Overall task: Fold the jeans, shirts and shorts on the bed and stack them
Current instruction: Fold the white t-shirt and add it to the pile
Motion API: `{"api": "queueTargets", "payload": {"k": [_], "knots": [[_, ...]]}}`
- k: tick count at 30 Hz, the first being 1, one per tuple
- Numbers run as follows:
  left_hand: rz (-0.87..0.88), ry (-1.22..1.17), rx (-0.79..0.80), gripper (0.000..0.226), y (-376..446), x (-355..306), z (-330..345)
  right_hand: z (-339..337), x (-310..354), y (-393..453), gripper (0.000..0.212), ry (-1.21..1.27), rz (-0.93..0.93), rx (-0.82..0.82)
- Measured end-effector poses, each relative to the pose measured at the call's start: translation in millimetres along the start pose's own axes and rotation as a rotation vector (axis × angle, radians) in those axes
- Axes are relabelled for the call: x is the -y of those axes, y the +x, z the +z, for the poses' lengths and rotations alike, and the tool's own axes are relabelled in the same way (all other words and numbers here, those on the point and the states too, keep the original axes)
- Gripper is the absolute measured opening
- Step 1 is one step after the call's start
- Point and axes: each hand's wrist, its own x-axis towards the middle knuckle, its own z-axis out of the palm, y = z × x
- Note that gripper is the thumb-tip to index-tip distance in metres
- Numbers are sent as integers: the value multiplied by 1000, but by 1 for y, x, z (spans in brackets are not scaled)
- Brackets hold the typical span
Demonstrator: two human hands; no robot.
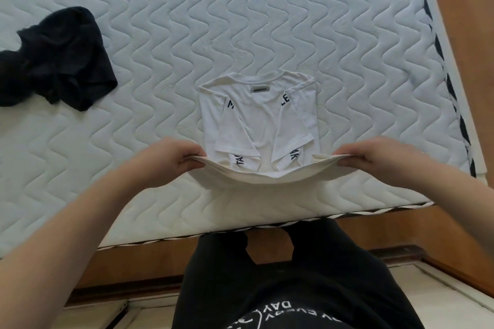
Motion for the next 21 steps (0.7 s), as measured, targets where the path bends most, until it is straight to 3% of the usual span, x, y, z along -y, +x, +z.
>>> {"api": "queueTargets", "payload": {"k": [4,11,21], "knots": [[-7,19,-77,7,37,11,-28,-27,1,39,16,-9,-67,-201],[-49,-4,-162,8,113,39,-46,-60,-10,122,15,-101,-72,-341],[-122,60,-118,15,279,114,-46,-55,-64,287,14,-150,72,-332]]}}
